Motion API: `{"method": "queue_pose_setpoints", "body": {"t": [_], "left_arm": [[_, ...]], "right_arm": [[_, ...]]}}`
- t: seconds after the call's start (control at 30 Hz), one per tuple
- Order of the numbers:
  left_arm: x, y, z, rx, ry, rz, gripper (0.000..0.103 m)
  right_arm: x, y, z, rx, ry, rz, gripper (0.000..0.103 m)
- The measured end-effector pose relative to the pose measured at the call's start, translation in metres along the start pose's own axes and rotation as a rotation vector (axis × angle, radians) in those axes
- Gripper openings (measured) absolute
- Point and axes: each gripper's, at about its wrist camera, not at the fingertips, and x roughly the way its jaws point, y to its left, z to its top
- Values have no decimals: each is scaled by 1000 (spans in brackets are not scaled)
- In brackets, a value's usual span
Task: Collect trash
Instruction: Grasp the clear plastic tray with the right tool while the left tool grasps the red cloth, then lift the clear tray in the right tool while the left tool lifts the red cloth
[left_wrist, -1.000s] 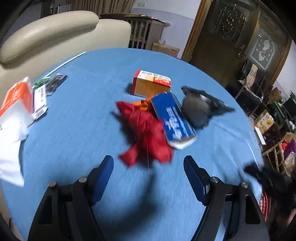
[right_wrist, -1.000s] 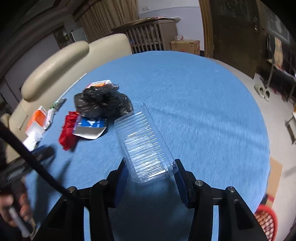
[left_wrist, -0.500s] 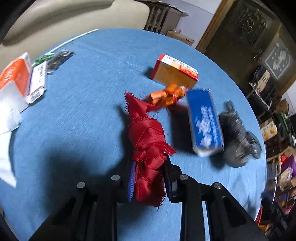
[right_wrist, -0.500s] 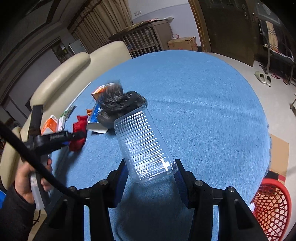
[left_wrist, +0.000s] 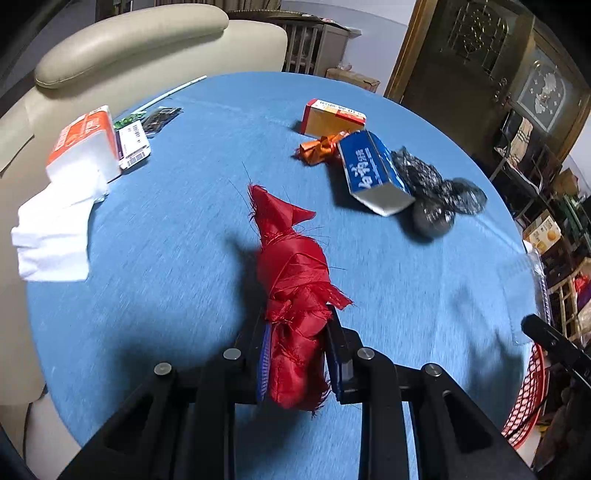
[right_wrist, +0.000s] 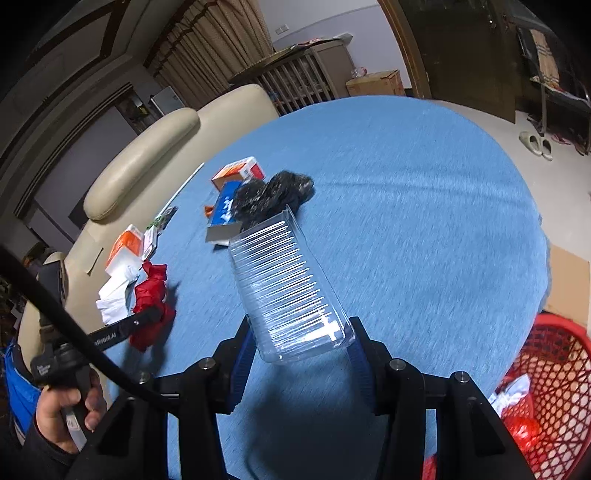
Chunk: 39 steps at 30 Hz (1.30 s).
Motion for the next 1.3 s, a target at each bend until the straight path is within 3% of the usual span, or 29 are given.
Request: {"method": "queue_pose_setpoints", "body": {"t": [0.77,1.3], "left_arm": [[-26,12,-15,20,-49,18,27],[-39,-17,-20,94,-69,21,27]], "right_arm": [[13,43,-17,-53,60,70,52],[-8,33,-22,-25,26,103,52]]}}
